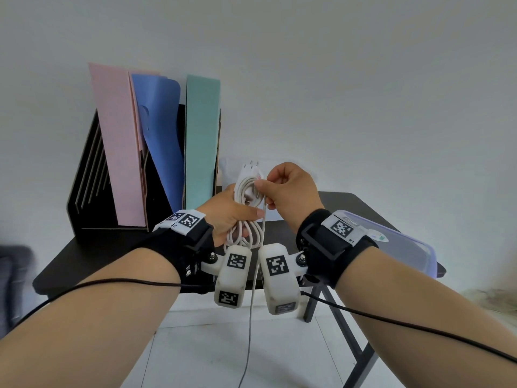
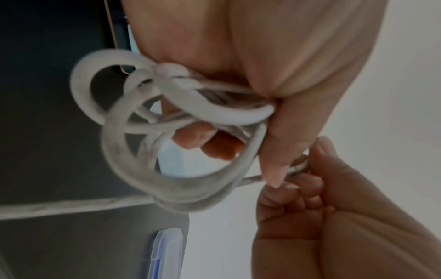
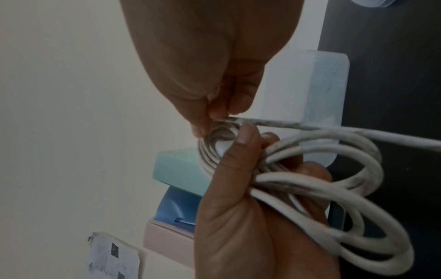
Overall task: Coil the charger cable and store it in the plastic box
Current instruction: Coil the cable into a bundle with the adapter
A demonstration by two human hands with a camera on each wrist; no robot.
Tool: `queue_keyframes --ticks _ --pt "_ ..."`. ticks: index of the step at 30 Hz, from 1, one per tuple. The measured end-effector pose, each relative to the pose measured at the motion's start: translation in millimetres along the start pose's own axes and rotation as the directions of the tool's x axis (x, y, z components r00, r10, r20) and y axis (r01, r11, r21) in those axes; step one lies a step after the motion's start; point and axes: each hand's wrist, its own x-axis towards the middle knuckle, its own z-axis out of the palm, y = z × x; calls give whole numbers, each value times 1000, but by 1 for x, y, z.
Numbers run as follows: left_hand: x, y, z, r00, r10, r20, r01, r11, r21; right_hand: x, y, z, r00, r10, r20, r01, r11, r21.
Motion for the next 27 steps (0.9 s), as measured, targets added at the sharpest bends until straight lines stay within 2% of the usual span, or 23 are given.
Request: queue_keyframes --ticks 6,9,12,16,20,23,27 --pt "-3 -1 5 1000 3 29 0 995 -98 0 1 4 1000 -10 -25 9 999 -32" --pt "-2 -2 6 999 -8 -34 3 992 -122 1 2 5 1000 2 -13 -2 1000 5" --pt "-2 -2 9 992 13 -128 -23 997 -73 -1 1 2 999 38 26 -40 995 90" --pt "1 0 11 967 31 -251 -50 996 -69 -4 6 0 987 150 56 -157 977 144" --pt "7 2 8 923 31 -383 -79 991 -111 -10 13 2 955 263 137 -284 945 163" --pt "11 7 6 886 56 -459 -139 979 -149 -14 14 2 939 264 222 -294 949 112" --pt "12 22 1 873 80 -482 -213 950 -229 -22 23 6 884 264 386 -285 959 -4"
